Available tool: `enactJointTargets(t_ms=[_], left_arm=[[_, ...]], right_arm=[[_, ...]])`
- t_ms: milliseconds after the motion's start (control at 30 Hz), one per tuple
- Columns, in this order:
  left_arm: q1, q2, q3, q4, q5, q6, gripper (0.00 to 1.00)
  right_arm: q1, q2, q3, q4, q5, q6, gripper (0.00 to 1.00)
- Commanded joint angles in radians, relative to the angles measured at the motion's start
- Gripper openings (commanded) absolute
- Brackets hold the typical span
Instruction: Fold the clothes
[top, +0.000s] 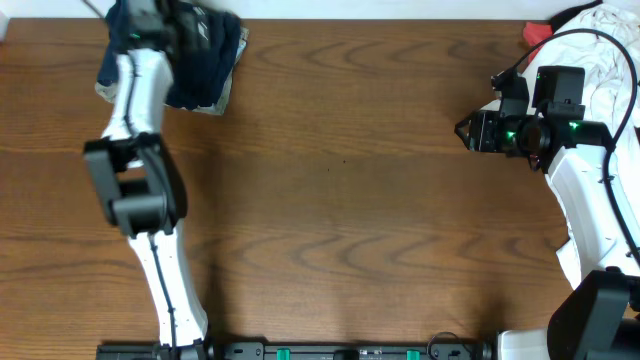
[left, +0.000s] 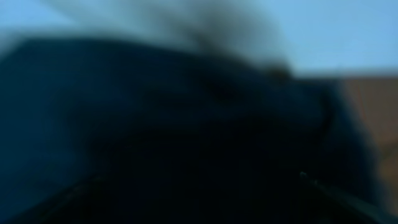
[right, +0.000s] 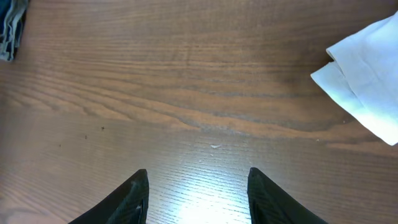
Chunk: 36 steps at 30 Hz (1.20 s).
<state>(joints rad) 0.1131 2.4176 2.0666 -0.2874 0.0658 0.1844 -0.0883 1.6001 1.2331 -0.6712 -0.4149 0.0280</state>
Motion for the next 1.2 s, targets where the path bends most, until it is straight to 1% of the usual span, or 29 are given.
enactJointTargets(t_ms=[0,200,300,400,467,567,667,733,800,833,867,900,933,967,1000,1033,1067,1100,1133,1167], left_arm=[[0.005,0.047,0.006,0.039,-0.006,0.035,0.98],[0.005,0.142,0.005,0.047,-0.006,0.020,0.98],[0.005,0.147,0.004,0.052,-0.006,0.017,0.98],[0.009,0.100,0.019,0.057,-0.006,0.016,0.98],[0.010,0.029,0.020,0.045,-0.006,0.016,0.98],[0.008,-0.107,0.020,-0.052,-0.005,0.016,0.98],[0.006,-0.220,0.020,-0.202,-0.006,0.018,0.98],[0.007,-0.261,0.020,-0.298,-0.006,0.022,0.98],[0.010,-0.266,0.019,-0.377,-0.006,0.033,0.98],[0.012,-0.259,0.013,-0.399,-0.006,0.033,0.96],[0.014,-0.249,0.002,-0.417,-0.006,0.033,0.86],[0.016,-0.238,-0.013,-0.425,-0.006,0.033,0.71],[0.019,-0.227,-0.033,-0.426,-0.006,0.032,0.61],[0.021,-0.214,-0.051,-0.422,-0.006,0.032,0.45],[0.023,-0.200,-0.066,-0.418,-0.006,0.032,0.36],[0.023,-0.181,-0.077,-0.417,-0.005,0.031,0.27],[0.023,-0.163,-0.085,-0.418,-0.003,0.028,0.22],[0.023,-0.145,-0.089,-0.419,0.000,0.027,0.13],[0.021,-0.123,-0.089,-0.423,0.011,0.028,0.07],[0.019,-0.106,-0.089,-0.427,0.024,0.028,0.06]], right_arm=[[0.018,0.006,-0.005,-0.006,0.013,-0.027,0.50],[0.018,0.006,-0.005,-0.005,0.019,-0.026,0.50],[0.018,0.006,-0.005,-0.006,0.019,-0.026,0.50],[0.018,0.006,-0.005,-0.005,0.019,-0.026,0.51],[0.018,0.006,-0.005,-0.005,0.019,-0.026,0.51],[0.018,0.006,-0.005,-0.002,0.018,-0.026,0.51],[0.018,0.006,-0.005,-0.002,0.018,-0.026,0.52],[0.018,0.006,-0.005,-0.002,0.018,-0.026,0.52],[0.018,0.006,-0.005,-0.002,0.019,-0.026,0.53],[0.018,0.006,-0.005,-0.002,0.018,-0.026,0.53],[0.018,0.006,-0.005,-0.002,0.018,-0.026,0.53],[0.019,0.006,-0.005,-0.002,0.018,-0.026,0.53],[0.019,0.006,-0.005,-0.003,0.018,-0.026,0.53],[0.018,0.006,-0.005,-0.003,0.018,-0.026,0.53],[0.018,0.006,-0.005,-0.006,0.019,-0.026,0.53],[0.018,0.006,-0.005,-0.006,0.019,-0.026,0.53],[0.018,0.006,-0.005,-0.008,0.019,-0.026,0.53],[0.019,0.006,-0.005,-0.009,0.019,-0.026,0.53],[0.019,0.006,-0.005,-0.009,0.019,-0.026,0.53],[0.019,0.006,-0.005,-0.009,0.019,-0.026,0.53]])
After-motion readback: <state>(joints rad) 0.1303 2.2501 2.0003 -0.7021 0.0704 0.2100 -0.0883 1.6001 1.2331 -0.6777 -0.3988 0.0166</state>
